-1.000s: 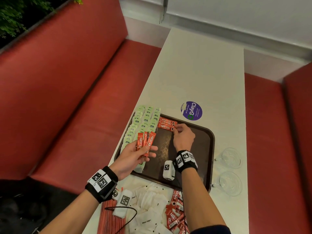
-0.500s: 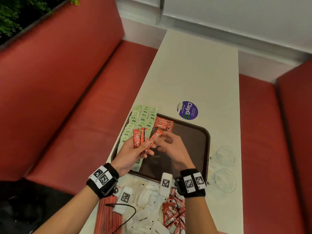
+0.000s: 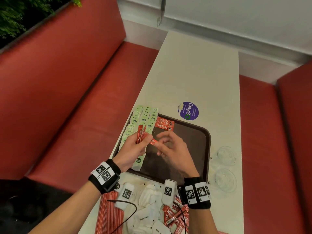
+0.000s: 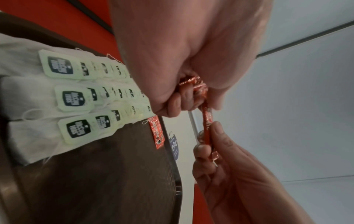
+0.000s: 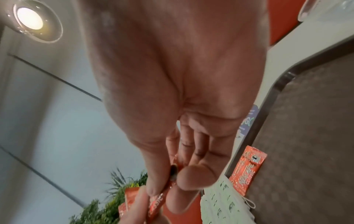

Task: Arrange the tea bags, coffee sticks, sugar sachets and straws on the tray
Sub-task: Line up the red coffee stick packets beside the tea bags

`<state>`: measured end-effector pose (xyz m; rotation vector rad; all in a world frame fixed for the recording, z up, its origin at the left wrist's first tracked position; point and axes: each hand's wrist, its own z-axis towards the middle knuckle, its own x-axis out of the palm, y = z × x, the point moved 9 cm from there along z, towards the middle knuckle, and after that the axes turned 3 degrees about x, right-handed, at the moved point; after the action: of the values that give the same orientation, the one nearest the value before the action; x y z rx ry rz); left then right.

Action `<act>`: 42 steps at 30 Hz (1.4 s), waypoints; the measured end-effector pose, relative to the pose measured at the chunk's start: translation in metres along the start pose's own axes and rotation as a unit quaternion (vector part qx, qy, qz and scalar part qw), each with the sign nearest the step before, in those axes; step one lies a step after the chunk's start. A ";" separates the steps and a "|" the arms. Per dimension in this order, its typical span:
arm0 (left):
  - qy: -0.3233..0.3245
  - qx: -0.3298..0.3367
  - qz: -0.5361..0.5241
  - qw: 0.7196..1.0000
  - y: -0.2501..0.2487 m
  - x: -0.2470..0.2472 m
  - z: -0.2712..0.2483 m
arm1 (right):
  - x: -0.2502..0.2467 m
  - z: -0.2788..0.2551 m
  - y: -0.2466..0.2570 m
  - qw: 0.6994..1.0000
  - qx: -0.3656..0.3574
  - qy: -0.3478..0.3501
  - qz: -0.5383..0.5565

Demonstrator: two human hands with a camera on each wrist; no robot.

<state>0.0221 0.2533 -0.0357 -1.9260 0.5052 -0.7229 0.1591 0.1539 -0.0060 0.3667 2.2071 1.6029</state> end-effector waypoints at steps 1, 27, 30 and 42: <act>-0.005 0.007 0.004 1.000 -0.004 0.001 0.000 | -0.002 0.000 -0.003 1.000 0.008 -0.009 0.027; -0.058 -0.108 -0.013 0.992 0.037 -0.024 -0.005 | -0.078 0.079 -0.097 0.958 0.088 -0.225 -0.155; -0.050 -0.116 -0.007 0.992 0.043 -0.026 -0.005 | -0.072 0.084 -0.102 0.953 0.101 -0.234 -0.166; -0.022 -0.119 0.007 0.993 0.042 -0.019 -0.007 | -0.075 0.088 -0.084 0.938 0.102 -0.260 -0.207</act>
<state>0.0022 0.2423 -0.0761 -2.1518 0.5989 -0.6310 0.2668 0.1706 -0.0985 0.3121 1.8757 0.9265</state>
